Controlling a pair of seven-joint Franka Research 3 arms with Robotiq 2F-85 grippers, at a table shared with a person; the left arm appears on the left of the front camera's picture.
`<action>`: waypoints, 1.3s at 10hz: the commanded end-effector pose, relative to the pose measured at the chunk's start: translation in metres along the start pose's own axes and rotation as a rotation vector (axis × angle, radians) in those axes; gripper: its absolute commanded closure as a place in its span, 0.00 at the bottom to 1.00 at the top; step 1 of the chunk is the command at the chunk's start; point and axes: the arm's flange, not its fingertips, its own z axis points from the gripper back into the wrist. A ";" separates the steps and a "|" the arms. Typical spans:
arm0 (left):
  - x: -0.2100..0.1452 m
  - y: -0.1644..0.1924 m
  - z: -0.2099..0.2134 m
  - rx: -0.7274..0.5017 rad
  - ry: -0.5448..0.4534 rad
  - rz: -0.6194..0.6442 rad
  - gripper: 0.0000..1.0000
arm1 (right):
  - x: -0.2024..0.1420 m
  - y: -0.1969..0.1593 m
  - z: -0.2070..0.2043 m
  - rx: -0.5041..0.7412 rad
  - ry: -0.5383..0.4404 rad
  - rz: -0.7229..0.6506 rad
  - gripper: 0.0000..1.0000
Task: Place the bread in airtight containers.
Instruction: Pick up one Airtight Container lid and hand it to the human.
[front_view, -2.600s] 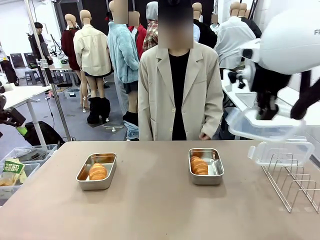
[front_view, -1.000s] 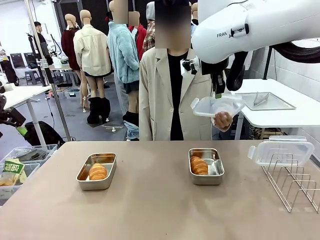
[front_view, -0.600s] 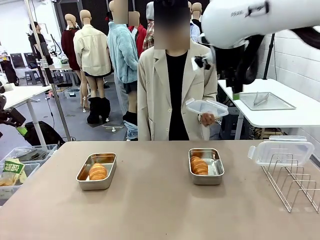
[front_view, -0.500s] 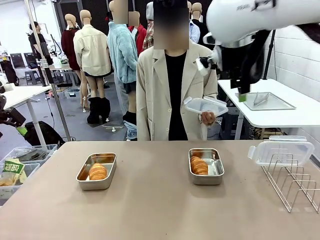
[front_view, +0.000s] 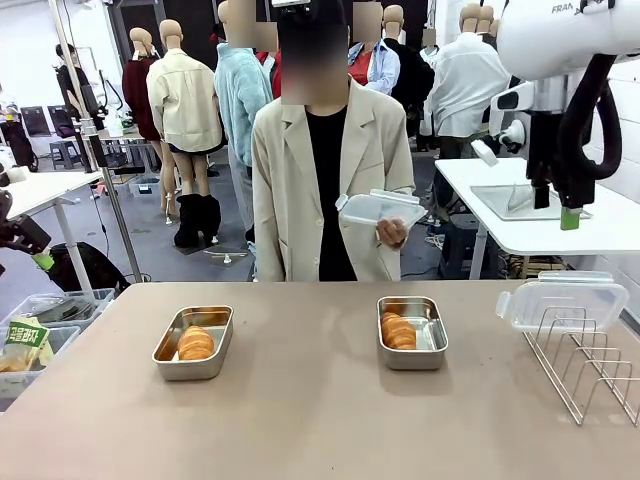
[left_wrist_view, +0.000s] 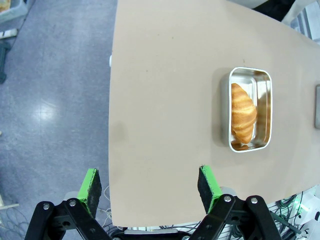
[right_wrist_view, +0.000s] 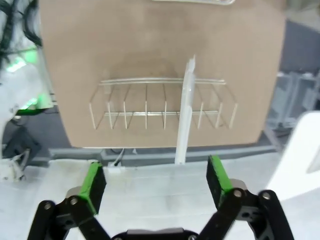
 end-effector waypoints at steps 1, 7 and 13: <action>-0.001 0.001 0.001 -0.002 -0.008 0.004 0.00 | -0.001 -0.014 -0.010 0.060 -0.078 0.037 0.00; -0.001 0.001 0.001 -0.002 -0.008 0.004 0.00 | -0.005 -0.016 -0.026 0.065 -0.054 0.001 0.00; -0.001 0.001 0.001 -0.002 -0.008 0.004 0.00 | -0.005 -0.016 -0.026 0.065 -0.054 0.001 0.00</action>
